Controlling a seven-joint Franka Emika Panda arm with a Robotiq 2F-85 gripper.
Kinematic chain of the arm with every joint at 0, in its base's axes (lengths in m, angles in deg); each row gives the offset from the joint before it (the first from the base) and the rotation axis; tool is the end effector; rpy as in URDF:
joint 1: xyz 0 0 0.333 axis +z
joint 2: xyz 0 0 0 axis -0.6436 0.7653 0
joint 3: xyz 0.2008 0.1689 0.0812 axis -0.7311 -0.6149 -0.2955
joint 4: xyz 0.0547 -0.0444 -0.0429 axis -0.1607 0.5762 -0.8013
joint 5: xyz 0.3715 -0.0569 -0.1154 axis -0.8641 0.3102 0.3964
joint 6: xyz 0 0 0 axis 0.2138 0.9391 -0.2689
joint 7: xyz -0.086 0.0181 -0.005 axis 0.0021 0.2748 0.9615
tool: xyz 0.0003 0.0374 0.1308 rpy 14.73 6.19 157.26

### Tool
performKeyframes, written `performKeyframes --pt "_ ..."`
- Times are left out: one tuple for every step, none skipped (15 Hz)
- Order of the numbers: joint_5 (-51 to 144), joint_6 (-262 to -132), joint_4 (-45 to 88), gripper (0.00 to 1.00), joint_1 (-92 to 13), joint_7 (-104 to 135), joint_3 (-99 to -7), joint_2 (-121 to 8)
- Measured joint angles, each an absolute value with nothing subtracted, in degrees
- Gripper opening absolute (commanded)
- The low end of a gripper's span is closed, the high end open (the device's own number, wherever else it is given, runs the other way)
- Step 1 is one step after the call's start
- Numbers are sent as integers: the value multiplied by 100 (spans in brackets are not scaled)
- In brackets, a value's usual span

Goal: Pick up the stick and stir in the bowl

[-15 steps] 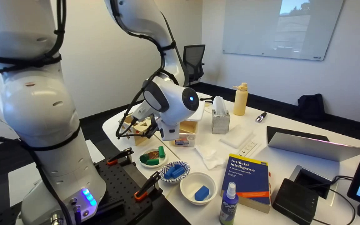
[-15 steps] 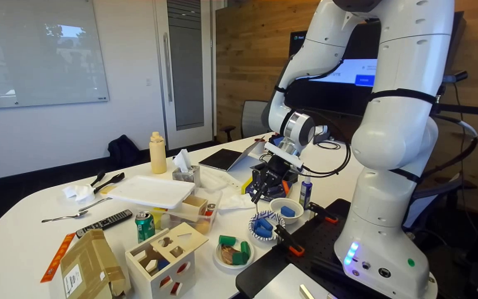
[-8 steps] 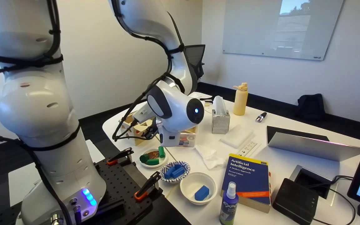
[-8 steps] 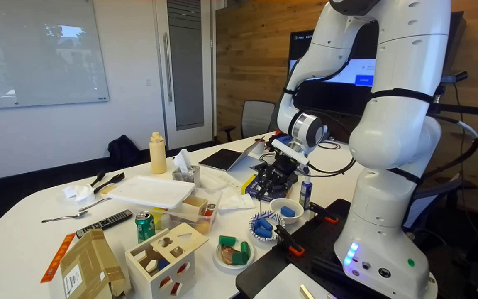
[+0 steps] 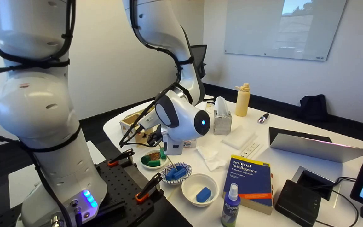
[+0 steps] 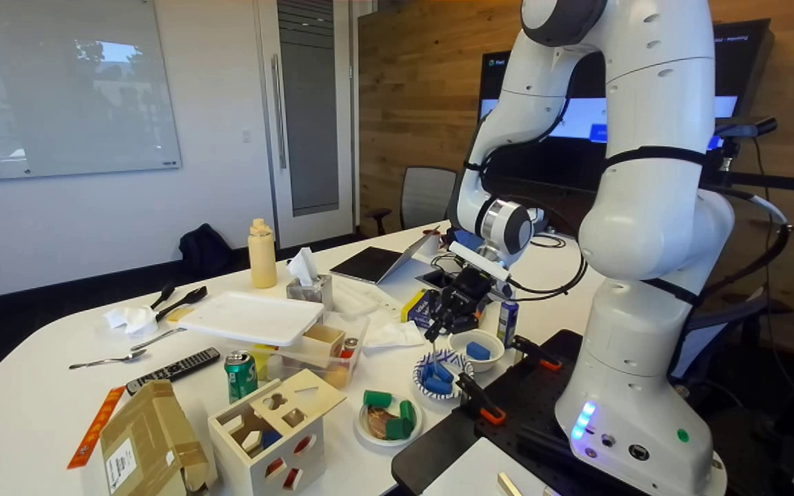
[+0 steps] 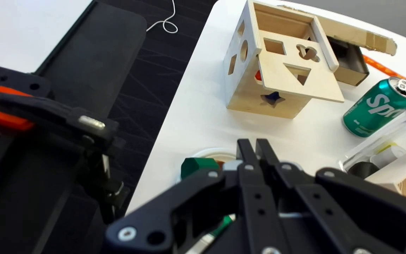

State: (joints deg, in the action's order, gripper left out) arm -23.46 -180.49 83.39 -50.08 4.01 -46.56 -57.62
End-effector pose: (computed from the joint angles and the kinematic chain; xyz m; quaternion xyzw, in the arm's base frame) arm 0.3005 -0.0465 0.0662 -0.7023 0.5377 0.2669 0.3826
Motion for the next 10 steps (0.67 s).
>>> performKeyframes --pt "-2346 -17983 8286 2 -5013 402 -4655 -5671" --pt "-2346 -17918 8241 2 -5021 402 -4654 -5583" --pt "-2346 -17865 8204 2 -5033 402 -4651 -5500" --pt "-2346 -17828 8169 2 -5056 402 -4647 -5421" --pt "-2346 -17818 8143 2 -5086 402 -4639 -5349" --pt "-2346 -17818 8130 2 -5095 402 -4601 -5291" --pt "-2346 -17818 8125 2 -5097 402 -4546 -5246" --pt "-2346 -17818 8125 2 -5102 402 -4487 -5213" --pt "-2346 -17819 8125 2 -5109 402 -4435 -5193" --pt "-2346 -17830 8125 2 -5118 402 -4388 -5189"
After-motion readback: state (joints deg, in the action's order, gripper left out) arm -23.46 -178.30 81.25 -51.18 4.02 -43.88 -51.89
